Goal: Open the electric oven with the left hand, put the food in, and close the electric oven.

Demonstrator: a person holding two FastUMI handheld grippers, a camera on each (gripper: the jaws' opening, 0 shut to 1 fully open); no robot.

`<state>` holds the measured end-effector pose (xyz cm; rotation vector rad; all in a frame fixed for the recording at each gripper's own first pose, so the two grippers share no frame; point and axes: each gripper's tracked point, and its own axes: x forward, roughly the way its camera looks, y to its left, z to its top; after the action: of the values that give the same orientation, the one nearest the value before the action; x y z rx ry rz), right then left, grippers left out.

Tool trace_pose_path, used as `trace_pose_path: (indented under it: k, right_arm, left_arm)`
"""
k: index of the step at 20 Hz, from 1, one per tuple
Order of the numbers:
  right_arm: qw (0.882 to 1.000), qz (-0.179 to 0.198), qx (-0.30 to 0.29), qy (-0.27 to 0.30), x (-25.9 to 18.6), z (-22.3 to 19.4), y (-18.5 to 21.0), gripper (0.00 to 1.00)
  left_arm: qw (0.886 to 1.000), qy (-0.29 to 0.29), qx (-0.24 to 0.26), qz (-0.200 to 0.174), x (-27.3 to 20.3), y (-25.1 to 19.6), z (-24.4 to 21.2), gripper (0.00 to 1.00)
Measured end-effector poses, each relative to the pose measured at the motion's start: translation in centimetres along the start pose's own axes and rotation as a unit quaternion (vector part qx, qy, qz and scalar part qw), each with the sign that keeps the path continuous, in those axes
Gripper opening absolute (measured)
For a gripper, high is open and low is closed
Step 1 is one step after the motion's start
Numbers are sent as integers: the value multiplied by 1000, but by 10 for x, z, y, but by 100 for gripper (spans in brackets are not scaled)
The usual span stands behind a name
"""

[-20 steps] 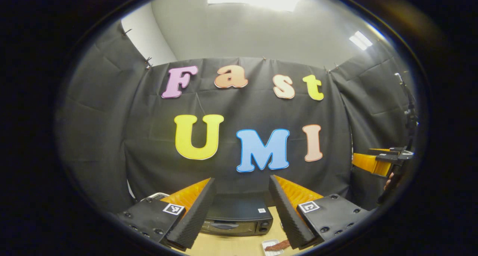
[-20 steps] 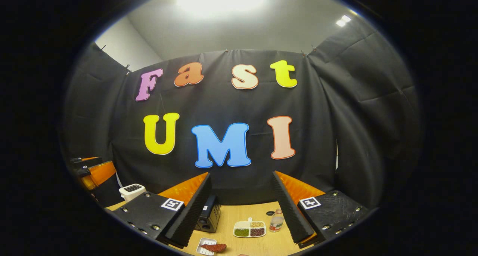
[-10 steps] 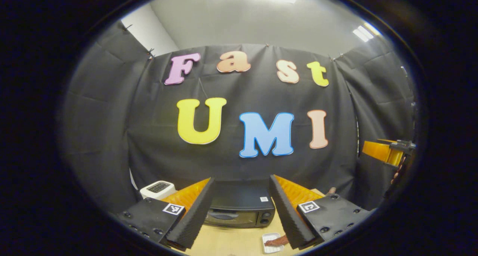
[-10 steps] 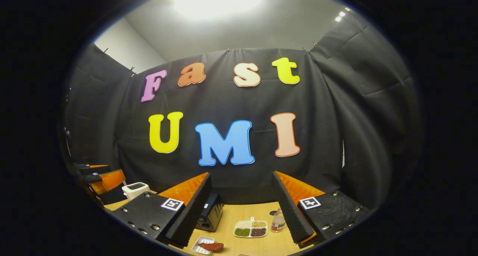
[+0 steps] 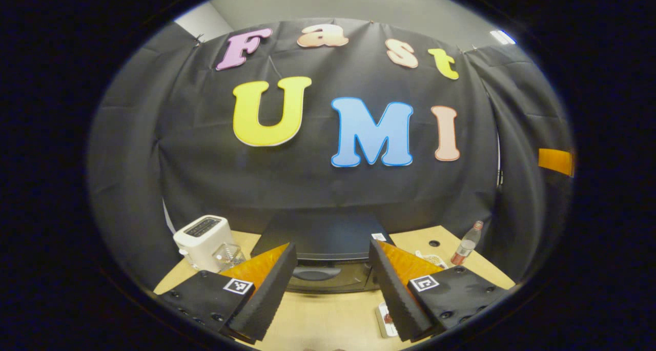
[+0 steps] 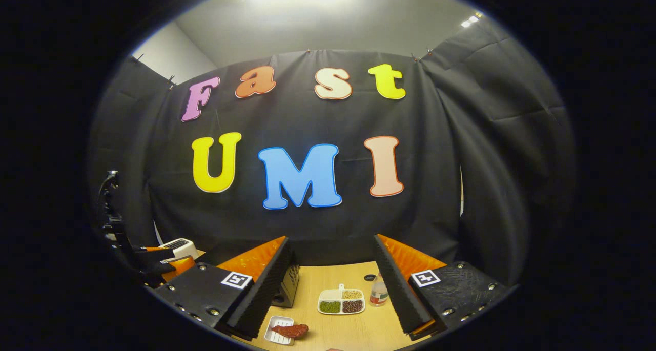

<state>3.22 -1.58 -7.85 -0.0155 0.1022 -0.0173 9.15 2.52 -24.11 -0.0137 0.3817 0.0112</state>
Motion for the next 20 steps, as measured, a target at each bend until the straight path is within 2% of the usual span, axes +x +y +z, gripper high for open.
trace_pose_path:
  k: [1,4,5,7,9,14,15,16,18,20]
  right_arm:
    - [1000,-6,0,2,-1,-1,1,97]
    - [1000,-28,-2,12,-1,-9,-1,97]
    - [999,-34,-3,15,0,-10,-1,97]
    - [999,-41,-9,18,3,-13,0,97]
    - [998,-50,-17,20,6,-13,-1,97]
    - [998,-54,-17,32,19,-21,10,97]
    - [998,-52,-17,34,21,-21,13,97]
    - [998,-52,-20,35,23,-21,15,97]
    - [998,-50,-24,36,27,-20,17,97]
    - [998,-48,-25,37,29,-20,19,97]
  left_arm:
    - [1000,10,-1,1,14,5,-8,99]
    - [999,47,-5,4,57,18,-42,92]
    - [998,62,-3,5,68,22,-53,100]
    - [997,77,3,8,87,30,-67,95]
    - [996,89,7,4,104,31,-80,95]
    - [993,113,15,-5,130,28,-105,96]
    - [993,116,17,-6,134,29,-109,100]
    - [993,120,18,-6,139,29,-113,95]
    - [992,123,25,-4,146,33,-118,100]
    - [992,122,28,-6,147,34,-119,96]
